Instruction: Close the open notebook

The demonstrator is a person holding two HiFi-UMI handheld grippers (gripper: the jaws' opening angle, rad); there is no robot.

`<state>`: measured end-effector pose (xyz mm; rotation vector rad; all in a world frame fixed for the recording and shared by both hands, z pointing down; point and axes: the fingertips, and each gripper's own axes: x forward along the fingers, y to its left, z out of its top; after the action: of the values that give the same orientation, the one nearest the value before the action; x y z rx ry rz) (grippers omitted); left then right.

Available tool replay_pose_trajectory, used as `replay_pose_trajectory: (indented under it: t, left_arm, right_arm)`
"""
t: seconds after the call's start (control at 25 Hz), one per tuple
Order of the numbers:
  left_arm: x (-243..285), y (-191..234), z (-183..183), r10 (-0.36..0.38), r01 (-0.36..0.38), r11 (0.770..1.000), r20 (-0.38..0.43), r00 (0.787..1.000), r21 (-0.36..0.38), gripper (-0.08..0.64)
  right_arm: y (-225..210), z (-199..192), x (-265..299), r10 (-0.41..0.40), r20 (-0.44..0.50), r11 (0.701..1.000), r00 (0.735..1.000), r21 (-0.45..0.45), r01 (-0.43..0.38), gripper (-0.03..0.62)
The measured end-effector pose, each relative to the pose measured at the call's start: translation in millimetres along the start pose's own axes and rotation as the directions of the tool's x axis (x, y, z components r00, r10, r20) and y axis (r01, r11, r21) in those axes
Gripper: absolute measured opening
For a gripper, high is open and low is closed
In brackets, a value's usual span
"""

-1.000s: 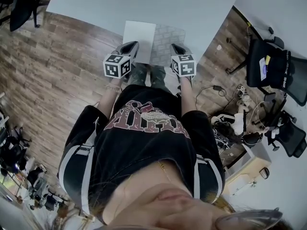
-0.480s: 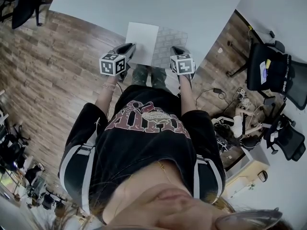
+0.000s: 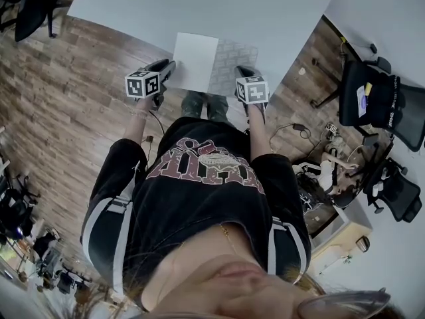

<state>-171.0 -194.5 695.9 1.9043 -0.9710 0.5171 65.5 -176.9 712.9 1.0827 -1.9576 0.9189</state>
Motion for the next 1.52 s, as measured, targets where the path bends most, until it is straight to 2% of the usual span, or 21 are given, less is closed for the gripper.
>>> replay_pose_trajectory:
  t: [0.2, 0.4, 0.52, 0.8, 1.0, 1.24, 1.52]
  left_arm:
    - [10, 5, -6, -0.110, 0.108, 0.993, -0.031, 0.993, -0.044, 0.186]
    - [21, 3, -14, -0.186, 0.180, 0.979, -0.061, 0.981, -0.092, 0.192]
    - [26, 0, -17, -0.228, 0.219, 0.968, -0.061, 0.972, -0.126, 0.190]
    - [21, 2, -16, -0.245, 0.236, 0.965, -0.074, 0.967, -0.111, 0.131]
    - [11, -10, -8, -0.294, 0.283, 0.944, -0.046, 0.955, -0.169, 0.065]
    - [-2, -26, 0, -0.313, 0.305, 0.936, -0.016, 0.950, -0.173, 0.054]
    - [-14, -53, 8, -0.342, 0.334, 0.911, 0.008, 0.940, -0.243, 0.054]
  right_arm:
    - [3, 1, 0, -0.022, -0.009, 0.999, 1.000, -0.027, 0.022, 0.020]
    - [1, 0, -1, -0.005, 0.007, 1.000, 1.000, 0.020, 0.005, 0.018]
    - [0, 0, -1, -0.014, 0.011, 1.000, 1.000, 0.017, 0.013, 0.018]
    - [1, 1, -2, -0.020, 0.015, 0.999, 1.000, 0.027, 0.020, 0.018]
    - [1, -1, -1, -0.023, 0.007, 0.999, 1.000, 0.029, 0.022, 0.018]
    - [0, -3, -3, -0.019, 0.005, 0.999, 1.000, 0.031, 0.019, 0.018]
    - [-3, -5, -6, -0.031, 0.005, 0.999, 0.999, 0.040, 0.031, 0.019]
